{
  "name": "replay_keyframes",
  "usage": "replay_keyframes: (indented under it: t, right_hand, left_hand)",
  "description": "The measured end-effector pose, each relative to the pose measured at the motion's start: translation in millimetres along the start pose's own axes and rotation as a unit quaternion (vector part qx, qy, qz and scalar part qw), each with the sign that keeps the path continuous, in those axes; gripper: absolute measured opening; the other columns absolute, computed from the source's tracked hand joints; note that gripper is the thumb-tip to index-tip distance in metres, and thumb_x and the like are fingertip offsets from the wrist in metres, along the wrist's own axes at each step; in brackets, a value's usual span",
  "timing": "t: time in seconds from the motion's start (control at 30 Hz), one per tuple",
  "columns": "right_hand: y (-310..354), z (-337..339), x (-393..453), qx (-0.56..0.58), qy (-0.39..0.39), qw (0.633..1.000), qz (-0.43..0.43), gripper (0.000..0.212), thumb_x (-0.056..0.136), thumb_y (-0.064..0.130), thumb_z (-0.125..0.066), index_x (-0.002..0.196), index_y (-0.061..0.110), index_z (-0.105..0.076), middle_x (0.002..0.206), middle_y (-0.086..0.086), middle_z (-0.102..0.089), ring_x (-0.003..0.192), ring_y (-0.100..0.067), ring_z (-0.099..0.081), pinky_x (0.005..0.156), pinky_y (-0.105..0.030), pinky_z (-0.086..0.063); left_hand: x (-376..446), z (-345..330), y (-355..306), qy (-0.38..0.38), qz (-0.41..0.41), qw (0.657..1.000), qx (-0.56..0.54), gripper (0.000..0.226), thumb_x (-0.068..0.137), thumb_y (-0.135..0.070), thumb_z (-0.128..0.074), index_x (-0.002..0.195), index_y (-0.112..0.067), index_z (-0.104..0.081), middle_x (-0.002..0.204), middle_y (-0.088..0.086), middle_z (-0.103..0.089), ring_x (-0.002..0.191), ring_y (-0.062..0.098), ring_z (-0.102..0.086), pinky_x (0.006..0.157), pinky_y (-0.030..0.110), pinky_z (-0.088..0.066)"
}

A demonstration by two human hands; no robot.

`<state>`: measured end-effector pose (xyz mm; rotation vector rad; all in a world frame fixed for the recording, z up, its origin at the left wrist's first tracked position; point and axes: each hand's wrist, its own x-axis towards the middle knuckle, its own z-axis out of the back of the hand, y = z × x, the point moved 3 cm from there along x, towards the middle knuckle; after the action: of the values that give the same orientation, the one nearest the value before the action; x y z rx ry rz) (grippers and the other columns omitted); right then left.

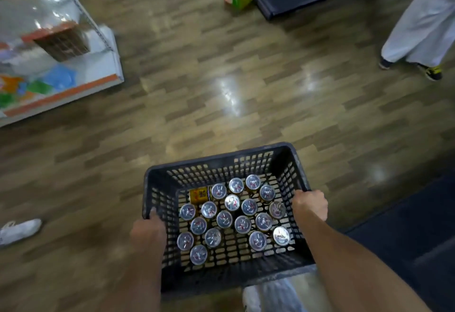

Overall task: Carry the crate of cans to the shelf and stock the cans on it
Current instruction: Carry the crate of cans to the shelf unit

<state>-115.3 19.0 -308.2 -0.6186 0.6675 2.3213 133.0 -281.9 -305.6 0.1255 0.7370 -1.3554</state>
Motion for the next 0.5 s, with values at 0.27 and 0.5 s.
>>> replay_keyframes:
  t: [0.27, 0.5]
  right_hand:
    - [268, -36, 64, 0.015, -0.008, 0.999, 0.032, 0.036, 0.092, 0.024, -0.062, 0.106, -0.009, -0.067, 0.103, -0.024, -0.07, 0.094, -0.034, -0.069, 0.081, -0.038, -0.054]
    - [493, -73, 110, 0.004, -0.046, 0.997, 0.063, 0.032, 0.092, 0.023, -0.063, 0.106, -0.005, -0.068, 0.105, -0.021, -0.071, 0.095, -0.033, -0.069, 0.081, -0.036, -0.052]
  left_hand:
    - [127, -5, -224, -0.039, 0.014, 0.999, -0.018, 0.058, 0.097, -0.053, -0.043, 0.108, 0.002, -0.06, 0.106, 0.025, -0.063, 0.095, 0.042, -0.061, 0.079, 0.041, -0.051]
    - [233, -8, -405, -0.049, 0.042, 0.996, -0.061, 0.055, 0.1, -0.043, -0.047, 0.117, 0.008, -0.057, 0.105, 0.026, -0.061, 0.096, 0.042, -0.059, 0.079, 0.042, -0.05]
